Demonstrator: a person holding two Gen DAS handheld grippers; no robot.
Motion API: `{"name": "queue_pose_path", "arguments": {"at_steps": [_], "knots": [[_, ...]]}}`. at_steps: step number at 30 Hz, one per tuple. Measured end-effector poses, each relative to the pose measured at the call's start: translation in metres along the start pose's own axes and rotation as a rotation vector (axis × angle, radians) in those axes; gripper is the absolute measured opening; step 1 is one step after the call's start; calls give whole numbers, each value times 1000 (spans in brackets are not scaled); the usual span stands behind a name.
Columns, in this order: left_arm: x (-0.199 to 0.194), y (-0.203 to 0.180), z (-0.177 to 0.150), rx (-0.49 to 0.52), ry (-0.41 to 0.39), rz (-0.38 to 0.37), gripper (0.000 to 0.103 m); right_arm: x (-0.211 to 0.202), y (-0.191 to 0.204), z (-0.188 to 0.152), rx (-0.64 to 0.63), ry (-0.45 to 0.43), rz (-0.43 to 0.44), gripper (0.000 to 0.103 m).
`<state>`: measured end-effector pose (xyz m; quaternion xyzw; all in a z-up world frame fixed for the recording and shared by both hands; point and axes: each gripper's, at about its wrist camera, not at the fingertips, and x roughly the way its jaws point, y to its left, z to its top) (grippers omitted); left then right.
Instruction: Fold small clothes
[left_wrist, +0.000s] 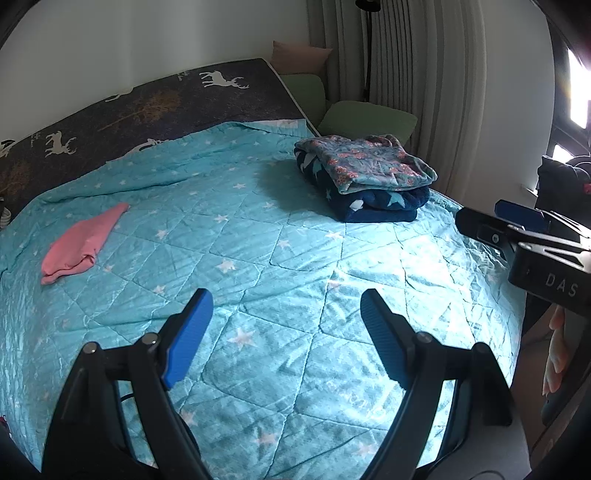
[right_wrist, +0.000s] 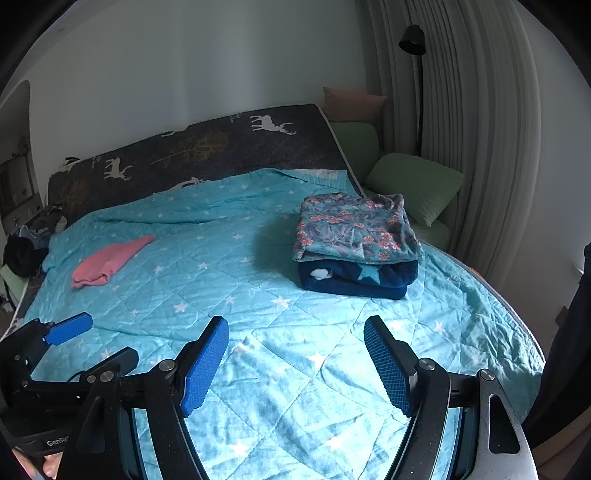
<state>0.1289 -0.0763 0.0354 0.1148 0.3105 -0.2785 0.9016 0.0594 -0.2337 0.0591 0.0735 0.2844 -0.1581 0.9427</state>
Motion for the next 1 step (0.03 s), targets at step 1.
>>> {"name": "queue_pose_path", "arguments": {"at_steps": [1], "knots": [[-1, -1, 0, 2, 1, 0, 82, 0, -1, -1, 2, 2, -2, 77]]}}
